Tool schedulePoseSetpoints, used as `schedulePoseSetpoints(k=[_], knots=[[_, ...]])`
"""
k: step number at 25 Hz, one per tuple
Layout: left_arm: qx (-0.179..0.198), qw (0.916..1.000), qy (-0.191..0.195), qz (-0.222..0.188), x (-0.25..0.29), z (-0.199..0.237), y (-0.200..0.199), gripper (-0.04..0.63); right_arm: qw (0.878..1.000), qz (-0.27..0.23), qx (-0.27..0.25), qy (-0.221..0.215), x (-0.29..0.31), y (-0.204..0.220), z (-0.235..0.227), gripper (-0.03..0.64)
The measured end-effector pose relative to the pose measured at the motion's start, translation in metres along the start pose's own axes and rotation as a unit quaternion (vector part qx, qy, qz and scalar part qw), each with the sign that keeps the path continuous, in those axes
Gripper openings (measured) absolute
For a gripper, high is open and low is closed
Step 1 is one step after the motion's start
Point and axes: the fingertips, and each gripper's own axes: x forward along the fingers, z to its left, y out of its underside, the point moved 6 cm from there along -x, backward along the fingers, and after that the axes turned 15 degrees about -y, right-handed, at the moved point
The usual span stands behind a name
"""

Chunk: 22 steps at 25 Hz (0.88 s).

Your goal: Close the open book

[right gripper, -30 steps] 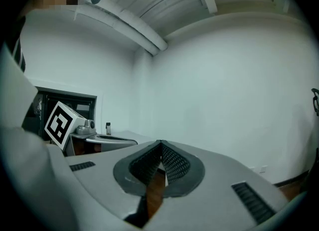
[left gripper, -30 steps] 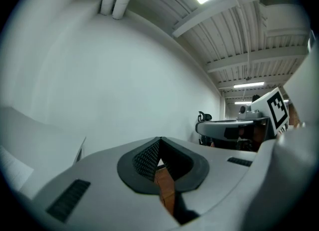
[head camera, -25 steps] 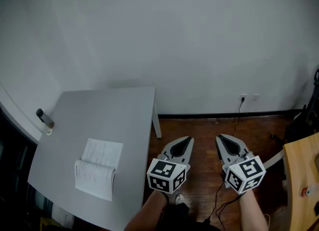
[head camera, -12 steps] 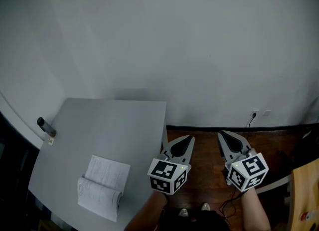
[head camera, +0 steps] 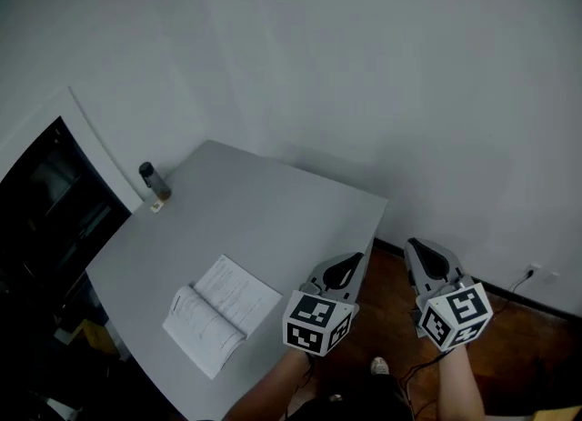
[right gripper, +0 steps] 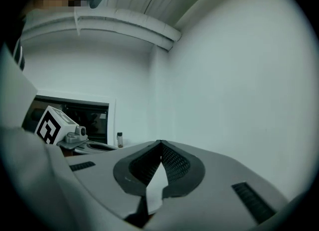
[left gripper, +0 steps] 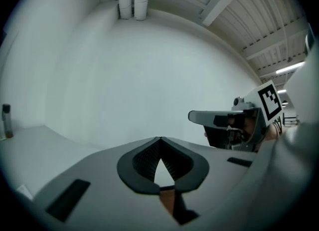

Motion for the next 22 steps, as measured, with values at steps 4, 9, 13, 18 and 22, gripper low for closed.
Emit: schedulePoseSetpoints(k=[4, 9, 13, 18, 22], knots=[[-0.005, 0.9971, -0.076, 0.007, 0.005, 0.027, 0.005, 0.005, 0.996, 0.006, 0.01, -0.084, 0.047, 0.012, -0.013, 0.003], [-0.022, 0.9809, -0.193, 0.01, -0.007, 0.054, 0.012, 0.005, 0.979, 0.021, 0.009, -0.203, 0.103, 0.022, -0.007, 0.003], [-0.045, 0.9585, -0.281, 0.016, -0.031, 0.067, 0.022, 0.005, 0.954, 0.036, 0.005, -0.299, 0.129, 0.03, 0.015, 0.003], [-0.065, 0.926, -0.371, 0.021, -0.071, 0.07, 0.032, 0.005, 0.912, 0.047, -0.012, -0.406, 0.149, 0.035, 0.054, 0.004], [-0.08, 0.8954, -0.437, 0.036, -0.113, 0.076, 0.049, 0.005, 0.886, 0.054, -0.001, -0.461, 0.16, 0.046, 0.091, 0.003]])
